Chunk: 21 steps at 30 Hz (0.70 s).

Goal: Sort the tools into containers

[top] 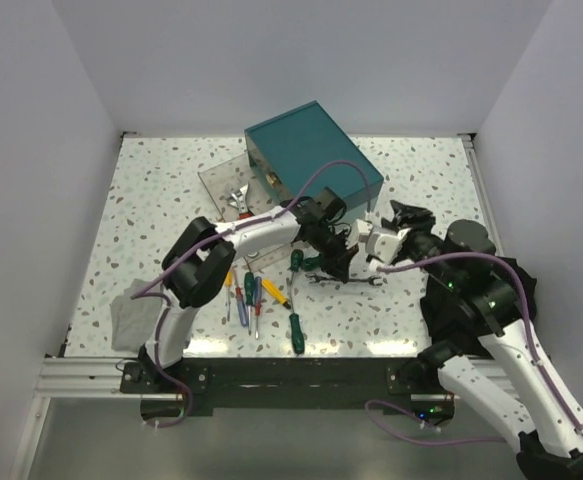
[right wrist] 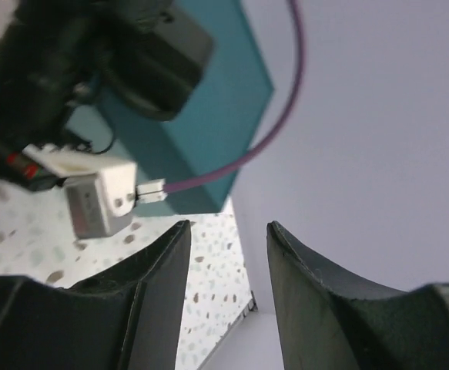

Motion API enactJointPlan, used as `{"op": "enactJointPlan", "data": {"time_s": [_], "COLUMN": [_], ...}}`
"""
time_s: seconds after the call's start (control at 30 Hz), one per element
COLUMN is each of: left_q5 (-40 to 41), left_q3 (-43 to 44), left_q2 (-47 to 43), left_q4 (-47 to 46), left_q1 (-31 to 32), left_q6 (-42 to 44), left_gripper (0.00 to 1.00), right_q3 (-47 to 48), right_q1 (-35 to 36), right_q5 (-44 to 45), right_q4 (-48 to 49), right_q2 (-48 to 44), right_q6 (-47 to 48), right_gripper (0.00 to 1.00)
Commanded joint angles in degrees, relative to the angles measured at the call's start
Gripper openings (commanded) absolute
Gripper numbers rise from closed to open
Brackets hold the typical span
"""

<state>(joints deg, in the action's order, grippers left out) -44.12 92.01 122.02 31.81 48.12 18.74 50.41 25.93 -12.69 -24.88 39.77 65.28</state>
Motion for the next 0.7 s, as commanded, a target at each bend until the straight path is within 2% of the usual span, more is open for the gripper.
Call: {"op": "enactJointPlan", "data": {"time_s": [0.0,0.03,0.07,0.13,0.27,0.3,0.33,0.37,0.4,0.43,0.5,0.67], "left_q5": [-6.93,-7.38,-7.73,-9.05,-10.03,-8.8,-8.71,-8.09,-7.39,-6.17,-1.25,12.79], "left_q3": [9.49,11.77,12.84,13.98,11.8,10.57,6.3,3.73,0.92,-3.98,-7.7,-17.55], "left_q2": [-3.97,-5.2,-5.91,-8.72,-13.81,-15.13,-18.36,-20.22,-23.98,-25.58,-29.01,-32.98], "left_q4": [1.59,1.5,1.58,0.36,-6.66,-11.64,-15.43,-19.64,-28.3,-31.86,-38.81,-42.0], "left_q1": [-2.58,-3.11,-3.55,-6.01,-12.77,-16.01,-17.78,-21.02,-22.7,-24.11,-27.98,-34.57], "left_q6": [-0.28,-1.68,-2.3,-5.62,-16.34,-18.28,-25.52,-28.64,-31.81,-37.32,-41.57,-56.42], "left_gripper": [0.0,0.0,0.0,0.0,0.0,0.0,0.0,0.0,0.0,0.0,0.0,0.0], "right_q3": [1.35,3.53,4.6,7.32,13.21,14.44,16.8,17.87,19.44,20.07,21.65,26.48], "right_q1": [-0.27,-0.44,-0.71,-1.84,-3.87,-3.96,-3.87,-4.05,-3.96,-3.96,-3.96,-3.87], "right_q5": [14.69,20.89,23.65,29.7,31.85,31.67,31.06,28.79,27.64,26.67,21.67,15.25], "right_q4": [15.61,17.57,19.33,23.38,23.05,20.86,19.71,18.65,17.08,16.71,15.4,10.31], "right_q2": [7.06,8.56,10.22,13.83,19.19,20.51,22.44,23.33,24.12,25.61,26.85,33.17], "right_q6": [-21.13,-23.85,-28.93,-33.26,-42.57,-43.73,-44.96,-47.67,-49.0,-49.97,-52.0,-55.16], "right_gripper": [0.54,0.55,0.57,0.65,0.72,0.72,0.73,0.73,0.73,0.73,0.73,0.74]}}
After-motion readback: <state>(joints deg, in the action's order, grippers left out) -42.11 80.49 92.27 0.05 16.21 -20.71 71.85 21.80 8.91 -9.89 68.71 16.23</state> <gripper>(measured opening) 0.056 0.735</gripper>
